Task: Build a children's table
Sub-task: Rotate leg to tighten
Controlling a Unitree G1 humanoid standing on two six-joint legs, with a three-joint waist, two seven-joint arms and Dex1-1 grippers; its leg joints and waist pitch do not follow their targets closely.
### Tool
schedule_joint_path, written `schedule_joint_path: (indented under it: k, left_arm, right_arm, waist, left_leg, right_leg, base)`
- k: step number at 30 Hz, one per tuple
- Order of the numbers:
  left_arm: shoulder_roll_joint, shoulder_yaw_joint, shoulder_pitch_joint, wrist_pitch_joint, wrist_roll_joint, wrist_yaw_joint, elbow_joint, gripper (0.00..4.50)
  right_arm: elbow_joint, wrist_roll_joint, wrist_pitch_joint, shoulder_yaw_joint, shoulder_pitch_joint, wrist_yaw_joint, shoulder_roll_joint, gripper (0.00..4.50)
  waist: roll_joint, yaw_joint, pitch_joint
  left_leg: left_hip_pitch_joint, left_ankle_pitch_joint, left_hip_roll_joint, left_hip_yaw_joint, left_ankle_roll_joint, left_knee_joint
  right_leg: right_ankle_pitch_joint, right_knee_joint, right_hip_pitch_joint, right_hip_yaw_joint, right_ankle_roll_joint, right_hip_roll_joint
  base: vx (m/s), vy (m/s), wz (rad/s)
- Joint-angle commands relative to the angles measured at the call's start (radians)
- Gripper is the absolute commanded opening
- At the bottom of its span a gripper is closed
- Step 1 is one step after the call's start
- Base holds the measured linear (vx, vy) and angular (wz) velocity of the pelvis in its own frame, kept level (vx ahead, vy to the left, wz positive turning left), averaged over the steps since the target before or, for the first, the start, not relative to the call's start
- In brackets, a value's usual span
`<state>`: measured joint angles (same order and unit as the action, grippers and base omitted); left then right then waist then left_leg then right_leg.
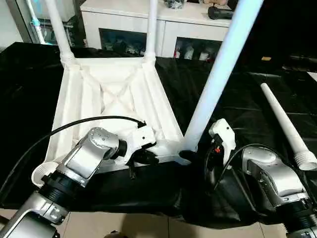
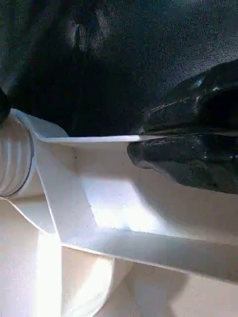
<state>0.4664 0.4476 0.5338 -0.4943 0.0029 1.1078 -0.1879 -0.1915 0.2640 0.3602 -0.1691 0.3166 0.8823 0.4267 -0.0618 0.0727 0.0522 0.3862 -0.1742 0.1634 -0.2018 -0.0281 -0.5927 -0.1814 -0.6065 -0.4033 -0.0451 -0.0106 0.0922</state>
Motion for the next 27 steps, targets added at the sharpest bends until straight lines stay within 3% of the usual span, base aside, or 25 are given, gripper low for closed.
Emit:
schedule_joint_path:
  k: [1, 4, 6, 14, 18, 20, 22, 23, 25, 27]
  left_arm:
    - [-0.012, 0.040, 0.000, -0.004, -0.001, 0.039, 0.006, 0.00]
    - [-0.010, 0.040, -0.001, -0.004, -0.001, 0.040, 0.006, 0.00]
    - [-0.008, 0.040, -0.003, -0.005, -0.001, 0.040, 0.008, 0.00]
    - [-0.005, 0.040, -0.005, -0.010, 0.000, 0.036, 0.006, 0.00]
    - [-0.026, 0.026, 0.001, -0.016, -0.001, 0.007, -0.015, 0.00]
    - [-0.091, -0.007, 0.037, -0.022, 0.015, -0.095, -0.094, 0.00]
    - [-0.136, -0.027, 0.067, -0.034, 0.031, -0.175, -0.150, 0.00]
    - [-0.169, -0.041, 0.087, -0.049, 0.039, -0.230, -0.186, 0.00]
    - [-0.219, -0.066, 0.119, -0.070, 0.045, -0.310, -0.239, 0.00]
    - [-0.295, -0.110, 0.167, -0.075, 0.043, -0.431, -0.322, 0.00]
  right_arm:
    - [-0.021, -0.013, -0.014, -0.003, 0.014, 0.010, -0.002, 3.48]
    - [-0.030, -0.013, -0.019, -0.003, 0.017, 0.012, -0.004, 3.31]
    - [-0.039, -0.015, -0.026, -0.006, 0.019, 0.015, -0.005, 2.96]
    - [-0.063, -0.028, -0.036, -0.001, 0.022, 0.001, -0.021, 2.70]
    - [-0.085, -0.040, -0.029, 0.015, 0.025, -0.082, -0.060, 2.70]
    - [-0.119, -0.056, -0.001, 0.065, 0.036, -0.278, -0.154, 2.70]
    - [-0.142, -0.068, 0.015, 0.101, 0.046, -0.413, -0.213, 2.69]
    - [-0.160, -0.070, 0.026, 0.123, 0.055, -0.482, -0.246, 2.69]
    - [-0.190, -0.068, 0.028, 0.149, 0.072, -0.562, -0.290, 2.69]
    - [-0.250, -0.068, 0.006, 0.177, 0.111, -0.663, -0.343, 2.69]
  waist:
    - [0.002, -0.004, -0.061]
    - [0.001, -0.003, -0.061]
    - [0.002, -0.002, -0.062]
    - [0.002, -0.002, -0.062]
    - [0.001, -0.011, -0.058]
    - [0.003, -0.019, -0.055]
    - [0.000, -0.027, -0.057]
    - [0.003, -0.032, -0.055]
    - [0.000, -0.040, -0.056]
    - [0.003, -0.045, -0.056]
  left_leg:
    - [-0.028, -0.245, 0.069, 0.029, -0.003, 0.077]
    - [-0.028, -0.235, 0.069, 0.029, 0.002, 0.076]
    - [-0.029, -0.230, 0.070, 0.029, 0.003, 0.076]
    - [-0.029, -0.229, 0.068, 0.028, 0.005, 0.074]
    - [-0.028, -0.289, 0.067, 0.032, -0.021, 0.080]
    - [-0.033, -0.343, 0.066, 0.035, -0.048, 0.082]
    - [-0.031, -0.384, 0.064, 0.042, -0.070, 0.083]
    - [-0.036, -0.415, 0.064, 0.043, -0.079, 0.083]
    - [-0.036, -0.448, 0.062, 0.047, -0.087, 0.081]
    - [-0.036, -0.457, 0.060, 0.046, -0.081, 0.078]
  right_leg:
    - [-0.189, 0.066, 0.034, 0.041, 0.223, 0.059]
    - [-0.178, 0.065, 0.035, 0.041, 0.225, 0.058]
    - [-0.177, 0.064, 0.035, 0.041, 0.227, 0.059]
    - [-0.172, 0.063, 0.035, 0.041, 0.231, 0.058]
    - [-0.264, 0.073, 0.031, 0.041, 0.210, 0.059]
    - [-0.345, 0.083, 0.022, 0.040, 0.190, 0.060]
    - [-0.415, 0.087, 0.023, 0.037, 0.163, 0.062]
    - [-0.451, 0.093, 0.014, 0.037, 0.149, 0.062]
    - [-0.490, 0.098, 0.011, 0.034, 0.136, 0.064]
    - [-0.498, 0.105, 0.005, 0.035, 0.122, 0.064]
  base:
    - [0.000, 0.000, 0.00]
    - [0.000, 0.000, 0.00]
    - [0.000, 0.000, 0.00]
    - [0.000, 0.000, 0.00]
    - [0.000, 0.000, 0.00]
    - [0.000, 0.000, 0.00]
    - [0.000, 0.000, 0.00]
    - [0.000, 0.000, 0.00]
    - [0.000, 0.000, 0.00]
    - [0.000, 0.000, 0.00]
